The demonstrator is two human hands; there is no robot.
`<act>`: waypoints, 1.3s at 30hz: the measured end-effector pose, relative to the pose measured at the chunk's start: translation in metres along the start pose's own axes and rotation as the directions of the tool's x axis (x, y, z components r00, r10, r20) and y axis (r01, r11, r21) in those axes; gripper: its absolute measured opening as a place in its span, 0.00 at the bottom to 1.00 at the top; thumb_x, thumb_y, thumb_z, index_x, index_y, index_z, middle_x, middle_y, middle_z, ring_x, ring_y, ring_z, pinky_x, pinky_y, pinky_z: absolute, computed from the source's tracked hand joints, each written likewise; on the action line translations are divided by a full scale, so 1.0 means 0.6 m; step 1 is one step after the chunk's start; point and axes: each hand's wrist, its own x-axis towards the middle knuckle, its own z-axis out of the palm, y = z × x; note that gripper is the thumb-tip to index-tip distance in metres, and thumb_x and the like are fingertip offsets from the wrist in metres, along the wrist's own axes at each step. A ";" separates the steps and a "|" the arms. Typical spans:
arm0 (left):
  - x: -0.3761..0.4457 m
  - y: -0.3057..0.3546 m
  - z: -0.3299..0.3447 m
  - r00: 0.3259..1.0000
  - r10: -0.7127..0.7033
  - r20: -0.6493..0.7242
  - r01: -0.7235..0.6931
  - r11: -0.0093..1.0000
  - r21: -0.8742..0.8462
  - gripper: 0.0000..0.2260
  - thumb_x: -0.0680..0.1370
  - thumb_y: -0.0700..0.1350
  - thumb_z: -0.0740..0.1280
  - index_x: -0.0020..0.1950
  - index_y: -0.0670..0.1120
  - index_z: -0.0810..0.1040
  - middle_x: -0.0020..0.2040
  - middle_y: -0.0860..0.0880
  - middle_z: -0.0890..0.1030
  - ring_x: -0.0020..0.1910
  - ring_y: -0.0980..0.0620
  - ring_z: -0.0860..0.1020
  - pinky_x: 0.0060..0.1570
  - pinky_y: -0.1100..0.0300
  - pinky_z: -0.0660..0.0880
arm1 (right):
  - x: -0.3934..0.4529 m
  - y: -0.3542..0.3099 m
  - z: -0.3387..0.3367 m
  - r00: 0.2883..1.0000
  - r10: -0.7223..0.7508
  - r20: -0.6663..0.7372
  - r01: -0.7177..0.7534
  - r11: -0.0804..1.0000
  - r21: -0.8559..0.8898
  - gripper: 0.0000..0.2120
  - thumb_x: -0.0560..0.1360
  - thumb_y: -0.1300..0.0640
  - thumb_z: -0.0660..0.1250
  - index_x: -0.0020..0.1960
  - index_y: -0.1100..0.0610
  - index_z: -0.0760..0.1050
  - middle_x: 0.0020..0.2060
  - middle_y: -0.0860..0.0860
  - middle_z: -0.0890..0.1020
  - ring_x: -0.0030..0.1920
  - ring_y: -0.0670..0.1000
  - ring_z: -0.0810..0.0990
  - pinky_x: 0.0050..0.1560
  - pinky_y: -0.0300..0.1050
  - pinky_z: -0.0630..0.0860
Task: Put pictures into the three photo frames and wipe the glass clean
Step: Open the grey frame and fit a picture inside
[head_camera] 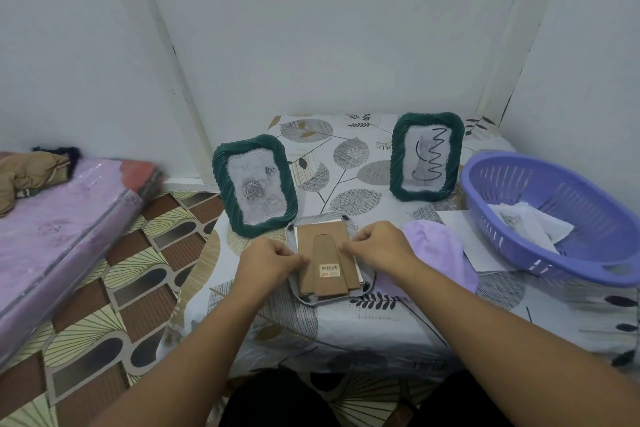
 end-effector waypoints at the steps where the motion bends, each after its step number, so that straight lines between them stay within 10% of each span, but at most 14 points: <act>1: 0.000 -0.001 0.000 1.000 -0.006 0.004 0.006 1.000 -0.012 0.12 0.73 0.53 0.77 0.37 0.46 0.84 0.35 0.50 0.82 0.34 0.55 0.75 0.32 0.61 0.68 | -0.001 -0.001 -0.001 1.000 0.004 0.001 -0.004 1.000 0.014 0.13 0.69 0.45 0.76 0.38 0.55 0.83 0.32 0.46 0.83 0.43 0.52 0.84 0.50 0.51 0.81; 39: 0.022 -0.017 0.029 0.997 0.058 -0.055 -0.061 0.996 -0.060 0.19 0.70 0.54 0.79 0.57 0.46 0.86 0.48 0.52 0.84 0.45 0.58 0.80 0.46 0.59 0.77 | -0.013 0.006 0.014 0.999 -0.036 -0.040 0.032 0.994 -0.106 0.20 0.66 0.33 0.75 0.45 0.46 0.73 0.40 0.39 0.77 0.48 0.46 0.79 0.59 0.54 0.75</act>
